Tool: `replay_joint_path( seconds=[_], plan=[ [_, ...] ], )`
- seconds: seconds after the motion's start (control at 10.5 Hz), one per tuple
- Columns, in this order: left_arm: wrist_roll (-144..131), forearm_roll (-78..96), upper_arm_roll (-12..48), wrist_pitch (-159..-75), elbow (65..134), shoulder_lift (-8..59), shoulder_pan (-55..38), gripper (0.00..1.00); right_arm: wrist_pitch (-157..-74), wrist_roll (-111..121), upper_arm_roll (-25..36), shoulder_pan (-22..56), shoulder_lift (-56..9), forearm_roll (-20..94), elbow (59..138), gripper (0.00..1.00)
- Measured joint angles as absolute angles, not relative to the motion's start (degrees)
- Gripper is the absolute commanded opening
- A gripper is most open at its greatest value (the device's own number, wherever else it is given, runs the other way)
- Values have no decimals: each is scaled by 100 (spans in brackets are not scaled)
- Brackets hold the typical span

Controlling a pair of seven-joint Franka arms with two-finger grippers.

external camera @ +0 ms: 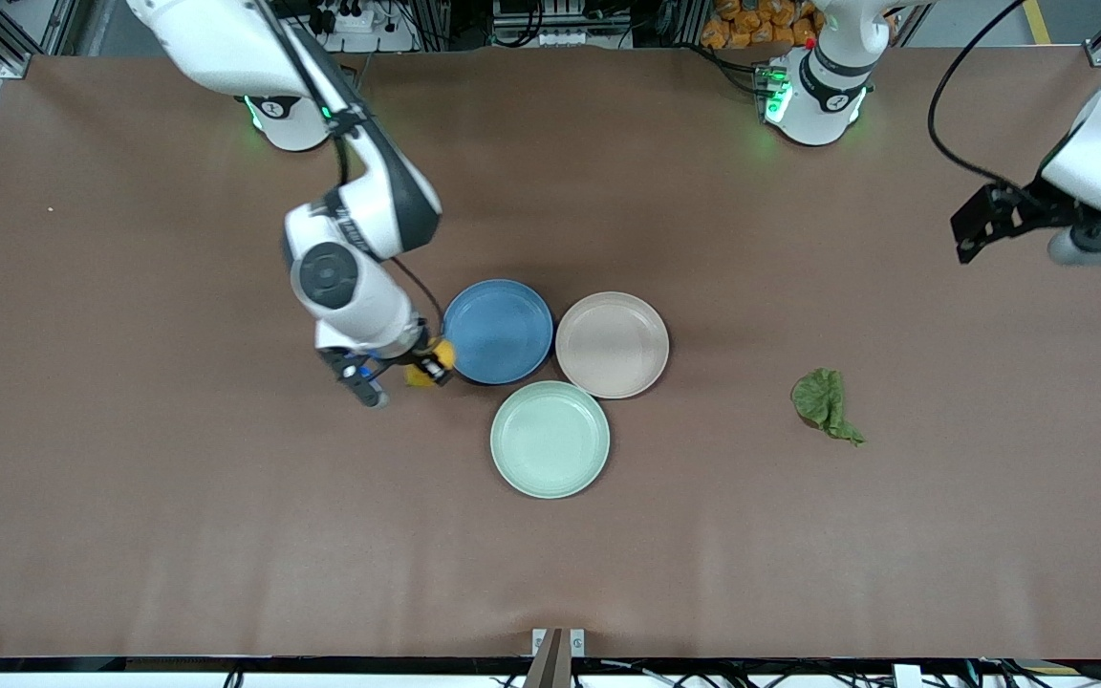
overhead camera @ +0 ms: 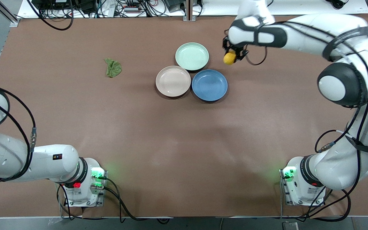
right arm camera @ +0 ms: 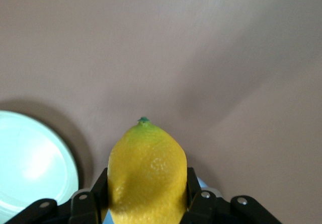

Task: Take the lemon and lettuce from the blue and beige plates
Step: 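Carry the lemon away from the blue plate with the right gripper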

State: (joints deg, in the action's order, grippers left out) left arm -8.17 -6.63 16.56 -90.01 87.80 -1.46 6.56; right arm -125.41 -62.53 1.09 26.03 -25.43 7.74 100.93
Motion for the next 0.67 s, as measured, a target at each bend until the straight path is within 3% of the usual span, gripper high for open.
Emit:
replay_joint_path(
  seconds=[0.67],
  plan=[
    [-783,-300,1606,-8803,8861,-276,691,100,-12053,-2679,133,1051,-2431,510,10120,0]
  ],
)
